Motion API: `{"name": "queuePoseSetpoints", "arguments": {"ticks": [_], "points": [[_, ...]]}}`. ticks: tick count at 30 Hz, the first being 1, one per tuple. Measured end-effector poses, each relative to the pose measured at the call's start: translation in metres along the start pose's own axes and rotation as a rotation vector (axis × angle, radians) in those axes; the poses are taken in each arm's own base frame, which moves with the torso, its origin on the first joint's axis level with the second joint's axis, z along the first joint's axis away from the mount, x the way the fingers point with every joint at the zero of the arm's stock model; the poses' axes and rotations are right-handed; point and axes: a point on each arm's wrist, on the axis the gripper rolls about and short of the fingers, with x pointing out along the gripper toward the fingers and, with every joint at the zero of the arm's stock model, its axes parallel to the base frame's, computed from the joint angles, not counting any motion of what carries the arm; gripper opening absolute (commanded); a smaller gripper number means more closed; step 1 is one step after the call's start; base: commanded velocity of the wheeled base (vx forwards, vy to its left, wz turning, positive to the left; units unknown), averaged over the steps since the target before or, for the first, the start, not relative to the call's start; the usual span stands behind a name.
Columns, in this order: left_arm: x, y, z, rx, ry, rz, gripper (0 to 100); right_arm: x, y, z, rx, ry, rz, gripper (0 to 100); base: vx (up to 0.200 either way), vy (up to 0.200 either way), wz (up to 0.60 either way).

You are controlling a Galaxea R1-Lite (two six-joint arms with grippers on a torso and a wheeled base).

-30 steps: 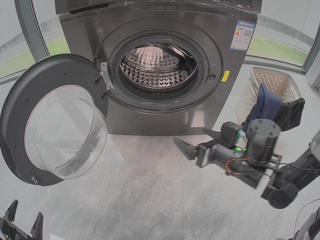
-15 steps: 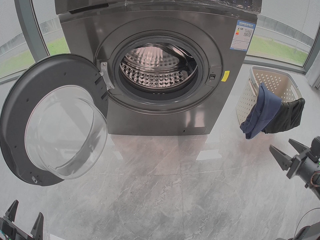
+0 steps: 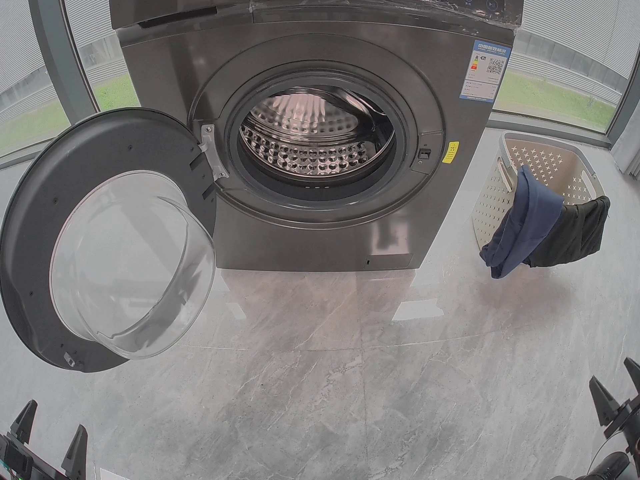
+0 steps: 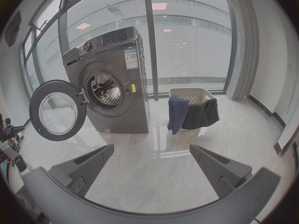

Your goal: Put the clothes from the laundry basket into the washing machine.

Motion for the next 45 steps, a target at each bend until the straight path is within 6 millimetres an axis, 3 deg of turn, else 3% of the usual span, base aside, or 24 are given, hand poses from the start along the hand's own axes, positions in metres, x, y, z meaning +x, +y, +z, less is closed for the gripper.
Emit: {"name": "queuePoseSetpoints", "arguments": {"ticks": [5, 9, 19, 28, 36, 45], "points": [[0.0, 0.0, 0.0, 0.0, 0.0, 0.0, 100, -0.019, -0.002, -0.024, -0.006, -0.018, -0.039, 100, 0.0, 0.0, 0.0], [0.0, 0.0, 0.0, 0.0, 0.0, 0.0, 100, -0.025, 0.0, -0.029, -0.02, -0.076, -0.034, 100, 0.0, 0.0, 0.0], [0.0, 0.0, 0.0, -0.001, 0.0, -0.001, 100, -0.029, 0.001, -0.031, -0.037, -0.124, 0.03, 100, 0.0, 0.0, 0.0], [0.0, 0.0, 0.0, -0.002, 0.0, 0.0, 100, -0.03, -0.003, -0.031, -0.027, -0.143, -0.154, 100, 0.0, 0.0, 0.0], [0.0, 0.0, 0.0, -0.002, 0.0, 0.001, 100, -0.03, 0.001, -0.032, -0.063, -0.128, -0.003, 100, 0.0, 0.0, 0.0], [0.0, 0.0, 0.0, -0.003, 0.002, 0.002, 100, -0.03, 0.001, -0.032, -0.067, -0.126, -0.005, 100, 0.0, -0.133, 0.0]]}}
